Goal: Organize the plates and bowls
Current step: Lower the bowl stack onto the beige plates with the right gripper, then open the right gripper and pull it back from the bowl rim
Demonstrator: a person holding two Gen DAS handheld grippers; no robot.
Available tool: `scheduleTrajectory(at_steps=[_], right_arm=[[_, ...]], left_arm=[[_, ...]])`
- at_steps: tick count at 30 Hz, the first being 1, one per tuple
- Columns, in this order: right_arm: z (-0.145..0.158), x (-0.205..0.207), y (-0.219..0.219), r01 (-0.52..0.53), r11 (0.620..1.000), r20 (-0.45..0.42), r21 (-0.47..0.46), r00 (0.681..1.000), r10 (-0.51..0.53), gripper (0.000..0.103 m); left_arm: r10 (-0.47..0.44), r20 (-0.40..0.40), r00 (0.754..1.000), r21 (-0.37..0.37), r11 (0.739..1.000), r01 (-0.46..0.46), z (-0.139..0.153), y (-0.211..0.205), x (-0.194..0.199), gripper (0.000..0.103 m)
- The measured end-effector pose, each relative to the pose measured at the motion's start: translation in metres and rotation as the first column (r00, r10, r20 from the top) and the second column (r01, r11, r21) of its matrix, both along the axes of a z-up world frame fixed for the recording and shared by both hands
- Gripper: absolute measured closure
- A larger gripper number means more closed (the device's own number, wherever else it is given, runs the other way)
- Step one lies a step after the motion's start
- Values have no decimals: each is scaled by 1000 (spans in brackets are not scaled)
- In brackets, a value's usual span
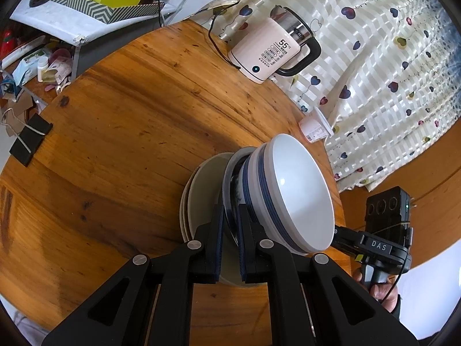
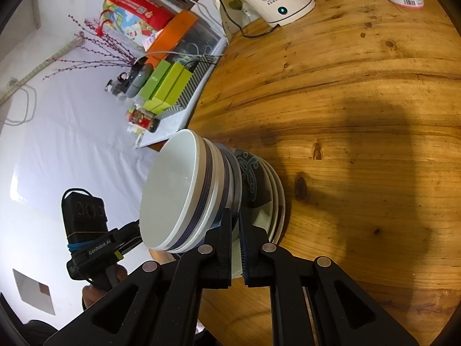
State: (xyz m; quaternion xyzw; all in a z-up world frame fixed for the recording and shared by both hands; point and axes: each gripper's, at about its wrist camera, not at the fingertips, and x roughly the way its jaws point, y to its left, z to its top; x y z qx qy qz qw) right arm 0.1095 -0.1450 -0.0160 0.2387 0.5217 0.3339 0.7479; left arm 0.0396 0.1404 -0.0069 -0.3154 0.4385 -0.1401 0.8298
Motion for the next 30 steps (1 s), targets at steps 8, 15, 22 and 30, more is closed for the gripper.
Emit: scheduleTrajectory(at_steps=[8,15,22,30], right_arm=[[8,-6,-6,5,1000,16,0,1000,-5,88],[15,-18,-10,-3,1000,40,-1,999,3,77],[28,-36,-8,-31,999,99,-23,995,33,62],[36,-55,-6,-34,995,149,-92,988,47,52]], left_arm=[[12,10,1000,14,1000,-12,1,0,-2,92],[29,35,999,75,997,-32,10,-3,-14,92],[31,60,998,146,989,-40,20,-13,-27,92],[6,84,996,249,968,-27,28,-36,-41,92]])
